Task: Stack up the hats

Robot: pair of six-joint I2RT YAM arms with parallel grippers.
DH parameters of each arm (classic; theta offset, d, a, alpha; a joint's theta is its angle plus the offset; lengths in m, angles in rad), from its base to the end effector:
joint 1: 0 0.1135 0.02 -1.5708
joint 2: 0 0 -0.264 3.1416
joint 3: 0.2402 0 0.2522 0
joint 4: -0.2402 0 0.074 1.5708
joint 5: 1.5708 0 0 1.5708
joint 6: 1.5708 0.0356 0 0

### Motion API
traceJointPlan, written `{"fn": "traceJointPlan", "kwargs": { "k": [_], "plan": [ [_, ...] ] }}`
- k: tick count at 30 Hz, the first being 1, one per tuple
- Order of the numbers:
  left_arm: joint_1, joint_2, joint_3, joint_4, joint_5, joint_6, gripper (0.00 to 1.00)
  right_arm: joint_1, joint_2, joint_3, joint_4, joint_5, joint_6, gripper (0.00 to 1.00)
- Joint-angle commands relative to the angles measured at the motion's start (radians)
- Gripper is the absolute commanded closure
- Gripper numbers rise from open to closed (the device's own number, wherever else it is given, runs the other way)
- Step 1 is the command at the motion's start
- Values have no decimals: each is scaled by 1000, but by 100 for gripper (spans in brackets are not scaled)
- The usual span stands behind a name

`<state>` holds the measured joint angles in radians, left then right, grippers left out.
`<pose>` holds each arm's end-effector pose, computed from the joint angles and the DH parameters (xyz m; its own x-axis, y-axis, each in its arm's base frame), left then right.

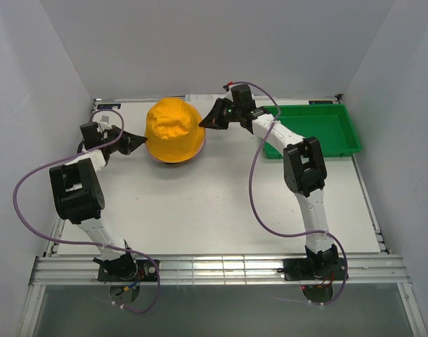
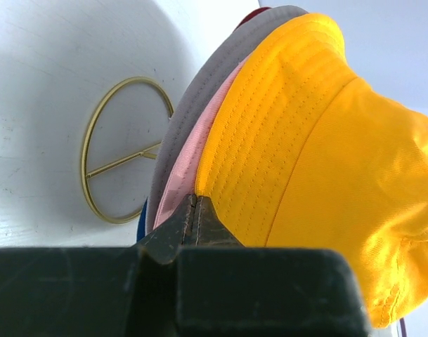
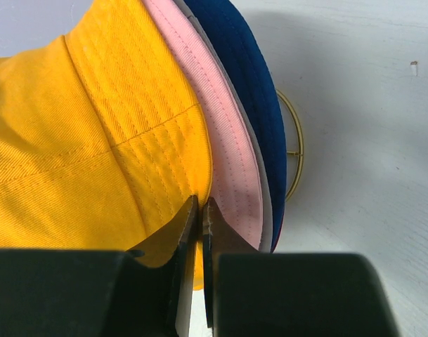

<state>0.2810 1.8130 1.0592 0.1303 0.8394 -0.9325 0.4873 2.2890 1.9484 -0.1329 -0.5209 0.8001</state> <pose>0.3747 0.0806 0.1888 -0.6517 -0.7464 -0.1347 -0.2150 0.3521 -0.9109 0.4671 0.2676 0.2392 -0.8528 0.2523 -0.4572 -0.2665 0.5426 0.7966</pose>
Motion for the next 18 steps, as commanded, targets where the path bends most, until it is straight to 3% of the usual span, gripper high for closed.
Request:
{"fn": "traceJointPlan", "kwargs": {
  "k": [1, 18],
  "plan": [
    [-5, 22, -1, -66, -55, 37, 100, -15, 47, -42, -136, 71, -64, 92],
    [-3, 23, -4, -90, -83, 58, 100, -30, 78, -75, -189, 84, -110, 92]
  ]
}}
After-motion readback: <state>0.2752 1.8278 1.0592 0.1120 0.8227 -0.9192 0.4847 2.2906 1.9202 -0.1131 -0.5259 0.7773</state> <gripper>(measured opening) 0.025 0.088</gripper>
